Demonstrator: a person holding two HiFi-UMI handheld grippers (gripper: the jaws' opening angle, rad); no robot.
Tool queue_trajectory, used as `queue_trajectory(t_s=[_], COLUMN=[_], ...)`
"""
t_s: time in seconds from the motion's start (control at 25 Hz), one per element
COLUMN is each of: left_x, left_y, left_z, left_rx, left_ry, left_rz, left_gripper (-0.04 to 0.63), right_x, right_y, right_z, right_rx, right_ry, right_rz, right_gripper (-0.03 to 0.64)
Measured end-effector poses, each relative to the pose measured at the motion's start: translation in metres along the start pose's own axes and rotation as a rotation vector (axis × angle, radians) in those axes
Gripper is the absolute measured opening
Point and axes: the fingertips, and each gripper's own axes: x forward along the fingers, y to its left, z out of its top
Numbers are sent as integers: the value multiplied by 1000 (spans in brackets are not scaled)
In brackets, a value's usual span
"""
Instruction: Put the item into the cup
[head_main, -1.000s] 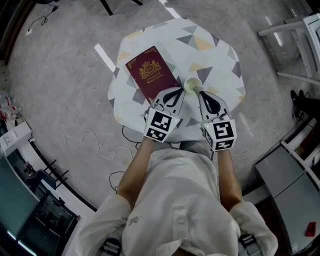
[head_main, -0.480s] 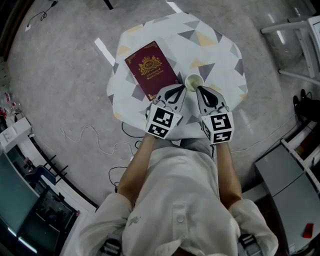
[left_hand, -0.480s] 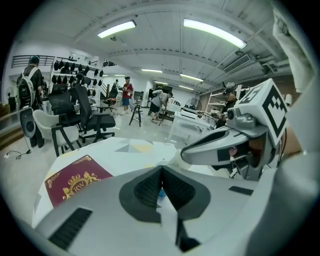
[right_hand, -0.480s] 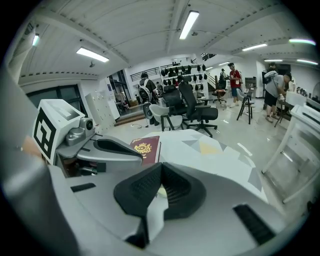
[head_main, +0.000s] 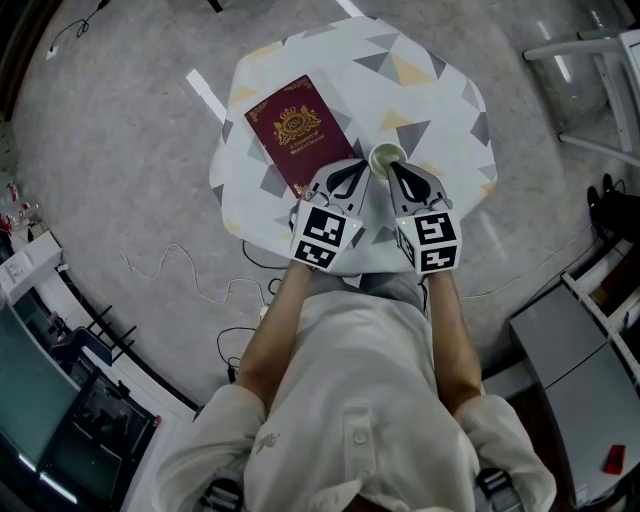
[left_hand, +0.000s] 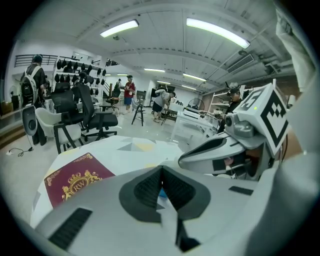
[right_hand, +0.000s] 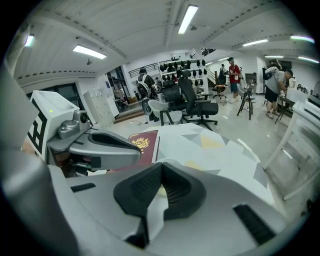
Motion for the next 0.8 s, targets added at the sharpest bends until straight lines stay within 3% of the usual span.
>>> queue_trajectory(t_s=[0.8], left_x=[3], left_y=[5], left_z=[1], left_rx=[12], left_ry=[8], left_rz=[19], left_gripper=[14], right_x=[22], right_y=[-2], right_z=[-19], right_rx=[-28], right_ry=[86], right_rz=[18], right_gripper=[8])
